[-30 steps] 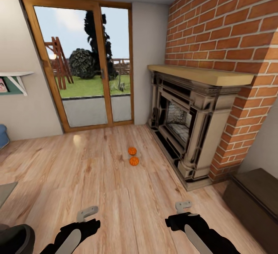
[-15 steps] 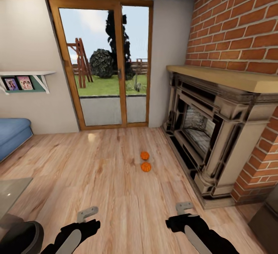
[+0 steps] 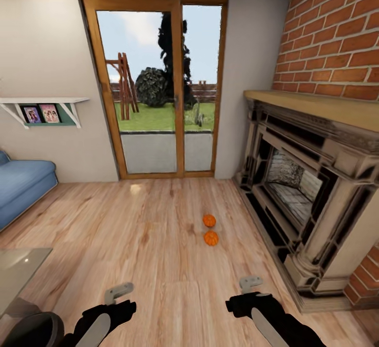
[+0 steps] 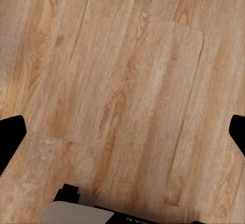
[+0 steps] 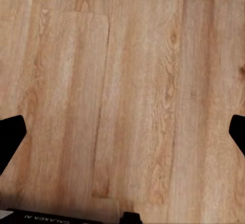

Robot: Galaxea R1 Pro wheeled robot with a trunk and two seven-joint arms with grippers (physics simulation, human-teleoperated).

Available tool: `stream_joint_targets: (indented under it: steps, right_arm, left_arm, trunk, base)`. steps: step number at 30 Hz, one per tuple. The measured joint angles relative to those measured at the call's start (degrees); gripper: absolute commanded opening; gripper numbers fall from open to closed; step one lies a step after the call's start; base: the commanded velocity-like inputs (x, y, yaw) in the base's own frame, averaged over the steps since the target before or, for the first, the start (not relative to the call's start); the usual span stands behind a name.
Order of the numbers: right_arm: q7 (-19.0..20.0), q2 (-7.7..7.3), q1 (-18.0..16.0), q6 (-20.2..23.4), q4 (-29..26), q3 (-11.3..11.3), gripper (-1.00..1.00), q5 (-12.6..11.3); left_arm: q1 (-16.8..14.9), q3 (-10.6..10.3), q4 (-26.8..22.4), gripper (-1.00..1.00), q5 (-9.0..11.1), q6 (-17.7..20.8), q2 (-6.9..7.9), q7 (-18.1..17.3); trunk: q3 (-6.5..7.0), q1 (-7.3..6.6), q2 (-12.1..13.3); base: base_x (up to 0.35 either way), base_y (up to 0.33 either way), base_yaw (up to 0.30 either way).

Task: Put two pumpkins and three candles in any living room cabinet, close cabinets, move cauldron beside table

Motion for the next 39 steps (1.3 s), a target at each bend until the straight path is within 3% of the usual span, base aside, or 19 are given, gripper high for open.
stream_joint_targets:
  steps: [23,39]
  right_arm:
    - [-0.1,0.00,0.0,-0.4,0.0,-0.1,1.00,-0.2]
    - [-1.4,0.01,0.0,-7.4,6.2,-0.6,1.00,-0.5]
  left_arm:
    - [0.0,0.0,0.0,1.00,0.1,0.0,0.00,0.0]
    - [-0.3,0.4,-0.4,1.00,0.1,0.3,0.05,-0.3]
  trunk:
    - [0.01,0.00,0.0]
    - [0.02,0.00,0.0]
  base:
    - [0.328,0.037,0.005]
    - [0.335,0.000,0.000]
